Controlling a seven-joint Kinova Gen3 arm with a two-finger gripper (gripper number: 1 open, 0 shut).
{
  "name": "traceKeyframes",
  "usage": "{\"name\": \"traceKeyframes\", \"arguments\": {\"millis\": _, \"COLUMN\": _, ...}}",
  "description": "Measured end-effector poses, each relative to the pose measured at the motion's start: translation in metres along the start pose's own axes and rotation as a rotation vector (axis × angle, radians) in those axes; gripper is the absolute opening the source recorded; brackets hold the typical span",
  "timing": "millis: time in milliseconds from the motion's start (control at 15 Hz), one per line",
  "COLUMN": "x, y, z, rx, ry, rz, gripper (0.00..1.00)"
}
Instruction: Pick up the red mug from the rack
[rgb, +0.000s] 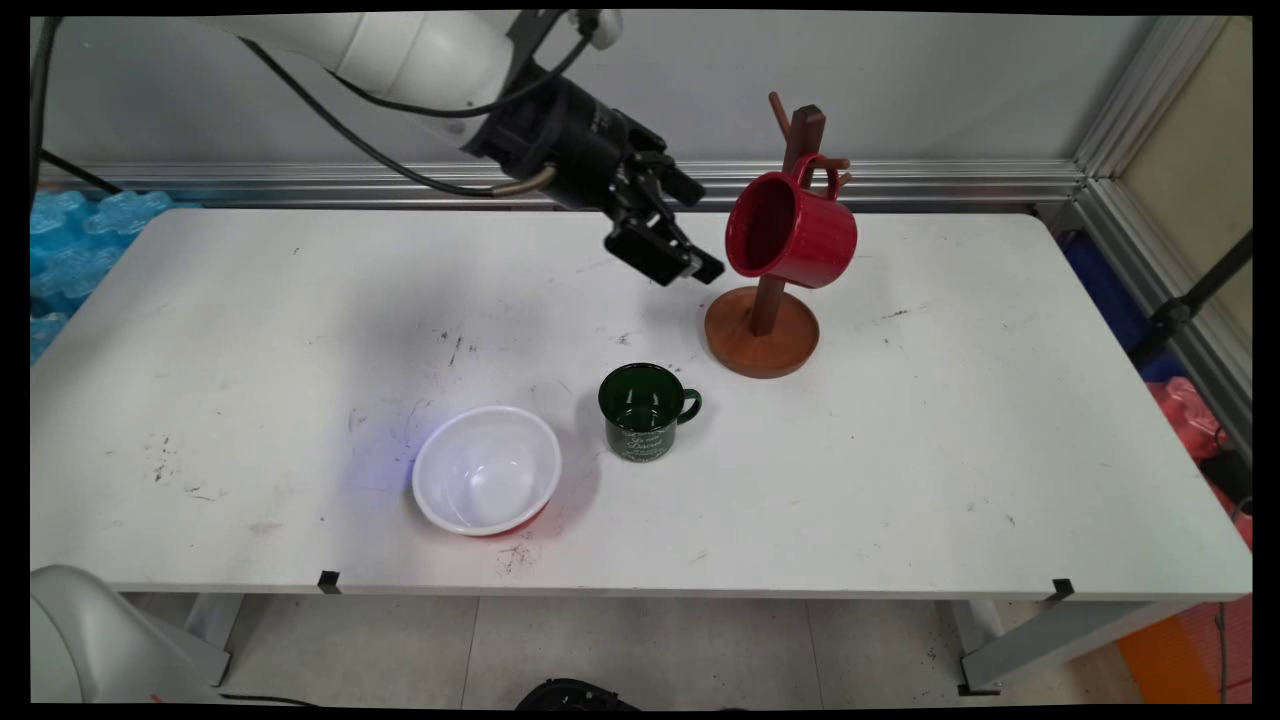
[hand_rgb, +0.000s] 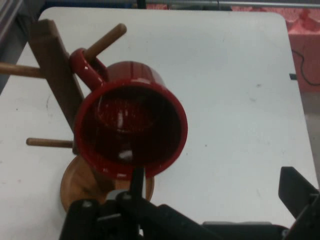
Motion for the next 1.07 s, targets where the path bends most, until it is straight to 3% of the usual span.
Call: {"name": "traceKeyframes", "arguments": {"millis": 1067, "x": 0.030, "y": 0.009, "z": 0.062, "rx": 0.023, "ry": 0.006, "rz": -0.109, "gripper": 1.00}}
